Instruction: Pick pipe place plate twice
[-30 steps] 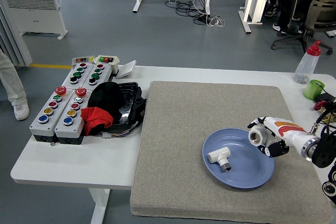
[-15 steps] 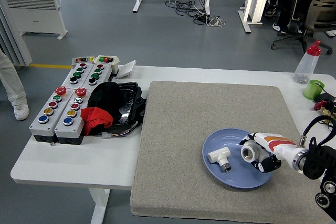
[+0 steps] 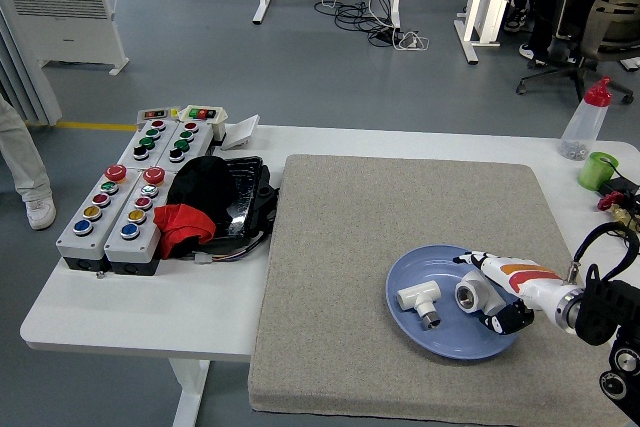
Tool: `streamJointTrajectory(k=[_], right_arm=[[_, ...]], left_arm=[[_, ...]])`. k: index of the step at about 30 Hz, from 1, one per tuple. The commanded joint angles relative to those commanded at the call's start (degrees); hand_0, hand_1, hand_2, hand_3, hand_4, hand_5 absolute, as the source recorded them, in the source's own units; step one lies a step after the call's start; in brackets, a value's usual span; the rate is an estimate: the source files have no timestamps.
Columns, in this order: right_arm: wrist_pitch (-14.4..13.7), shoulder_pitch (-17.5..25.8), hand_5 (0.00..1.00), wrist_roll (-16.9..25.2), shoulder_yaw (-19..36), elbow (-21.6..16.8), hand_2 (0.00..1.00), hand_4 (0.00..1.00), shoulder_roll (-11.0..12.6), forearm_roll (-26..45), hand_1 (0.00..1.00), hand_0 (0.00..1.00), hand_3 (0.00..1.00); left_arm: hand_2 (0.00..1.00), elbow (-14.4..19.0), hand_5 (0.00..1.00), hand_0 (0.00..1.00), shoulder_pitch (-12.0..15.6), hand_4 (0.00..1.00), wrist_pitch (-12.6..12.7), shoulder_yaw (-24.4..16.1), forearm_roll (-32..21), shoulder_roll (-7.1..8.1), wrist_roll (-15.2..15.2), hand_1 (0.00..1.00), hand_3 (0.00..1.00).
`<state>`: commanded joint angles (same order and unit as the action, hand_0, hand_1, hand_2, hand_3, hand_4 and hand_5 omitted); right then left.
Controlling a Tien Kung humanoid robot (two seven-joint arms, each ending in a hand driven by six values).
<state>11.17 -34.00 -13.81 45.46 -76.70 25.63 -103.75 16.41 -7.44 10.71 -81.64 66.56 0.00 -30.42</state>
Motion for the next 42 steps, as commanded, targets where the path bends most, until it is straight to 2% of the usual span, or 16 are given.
streamJointTrajectory(k=[5, 9, 13, 14, 16, 19, 20, 21, 24, 25, 26, 29, 31, 32, 42], right_arm=[[-0.6, 0.9, 0.193, 0.8, 2.2, -1.7, 0.998, 0.774, 0.2, 1.4, 0.901, 0.981, 0.973], [-2.8, 2.0, 0.21, 2.1, 5.2, -2.9, 0.987, 0.764, -0.3, 3.1, 0.896, 0.967, 0.962], [-10.4, 4.6, 0.21, 2.8, 8.7, -1.4, 0.987, 0.764, -2.1, 7.8, 0.896, 0.967, 0.962], [-12.4, 5.4, 0.15, 3.0, 9.8, -0.7, 0.917, 0.489, -2.6, 9.5, 0.835, 0.877, 0.851], [-17.2, 7.0, 0.15, 4.0, 11.9, 0.6, 0.917, 0.489, -3.6, 12.9, 0.835, 0.877, 0.851], [-24.6, 10.1, 0.15, 7.6, 16.3, 2.1, 0.917, 0.489, -5.0, 20.1, 0.835, 0.877, 0.851], [-26.8, 11.0, 0.18, 9.0, 17.6, 2.3, 0.892, 0.441, -5.4, 22.4, 0.817, 0.854, 0.831], [-28.8, 11.3, 0.18, 9.7, 18.2, 2.4, 0.892, 0.441, -5.5, 25.0, 0.817, 0.854, 0.831], [-32.8, 13.7, 0.18, 14.4, 22.0, 3.0, 0.892, 0.441, -7.1, 31.8, 0.817, 0.854, 0.831], [-33.2, 13.9, 0.18, 15.1, 22.4, 3.1, 0.892, 0.441, -7.3, 34.0, 0.817, 0.854, 0.831], [-34.4, 15.1, 0.219, 17.4, 24.3, 3.5, 0.869, 0.436, -8.1, 36.6, 0.794, 0.831, 0.824], [-35.3, 16.6, 0.219, 21.1, 27.3, 3.8, 0.869, 0.436, -9.1, 44.1, 0.794, 0.831, 0.824], [-34.7, 17.7, 0.219, 22.5, 29.4, 3.8, 0.869, 0.436, -9.6, 48.6, 0.794, 0.831, 0.824], [-34.0, 18.4, 0.259, 23.3, 30.6, 3.8, 0.843, 0.45, -9.9, 51.2, 0.769, 0.806, 0.813], [-30.8, 22.4, 0.298, 26.3, 37.6, 3.6, 0.818, 0.458, -11.9, 75.0, 0.764, 0.784, 0.787]], left_arm=[[0.597, 0.0, 0.998, 0.607, 0.0, 0.596, 0.0, 0.0, 0.0, 0.0, 0.0, 0.575, 0.636], [0.596, 0.0, 0.998, 0.608, 0.1, 0.595, 0.0, -0.2, 0.3, 0.0, -0.1, 0.574, 0.634], [0.596, 0.1, 0.998, 0.608, 0.3, 0.595, -0.1, -0.5, 0.9, 0.0, -0.3, 0.574, 0.634], [0.596, 0.1, 0.998, 0.607, 0.3, 0.596, -0.2, -0.6, 1.0, 0.0, -0.3, 0.574, 0.632], [0.596, 0.1, 0.998, 0.607, 0.4, 0.596, -0.1, -0.6, 1.0, 0.0, -0.3, 0.574, 0.632], [0.596, 0.1, 0.998, 0.607, 0.5, 0.596, -0.1, -0.7, 1.2, 0.0, -0.3, 0.574, 0.632], [0.596, 0.1, 0.998, 0.607, 0.5, 0.597, -0.1, -0.8, 1.3, 0.0, -0.3, 0.575, 0.635], [0.596, 0.1, 0.998, 0.607, 0.5, 0.597, -0.1, -0.8, 1.3, 0.0, -0.3, 0.575, 0.635], [0.596, 0.1, 0.998, 0.607, 0.6, 0.597, -0.1, -0.9, 1.5, 0.0, -0.4, 0.575, 0.635], [0.596, 0.1, 0.998, 0.607, 0.6, 0.597, -0.1, -0.9, 1.6, 0.0, -0.4, 0.575, 0.635], [0.597, 0.1, 0.998, 0.608, 0.7, 0.596, -0.1, -1.0, 1.7, 0.0, -0.5, 0.575, 0.634], [0.597, 0.1, 0.998, 0.608, 0.7, 0.596, -0.1, -1.1, 1.9, 0.0, -0.5, 0.575, 0.634], [0.597, 0.1, 0.998, 0.608, 0.8, 0.596, -0.1, -1.2, 2.0, 0.0, -0.5, 0.575, 0.634], [0.596, 0.1, 0.998, 0.607, 0.8, 0.596, -0.1, -1.3, 2.1, 0.0, -0.5, 0.575, 0.635], [0.596, 0.0, 0.998, 0.607, 0.7, 0.596, -0.2, -1.3, 2.2, 0.0, -0.1, 0.575, 0.634]])
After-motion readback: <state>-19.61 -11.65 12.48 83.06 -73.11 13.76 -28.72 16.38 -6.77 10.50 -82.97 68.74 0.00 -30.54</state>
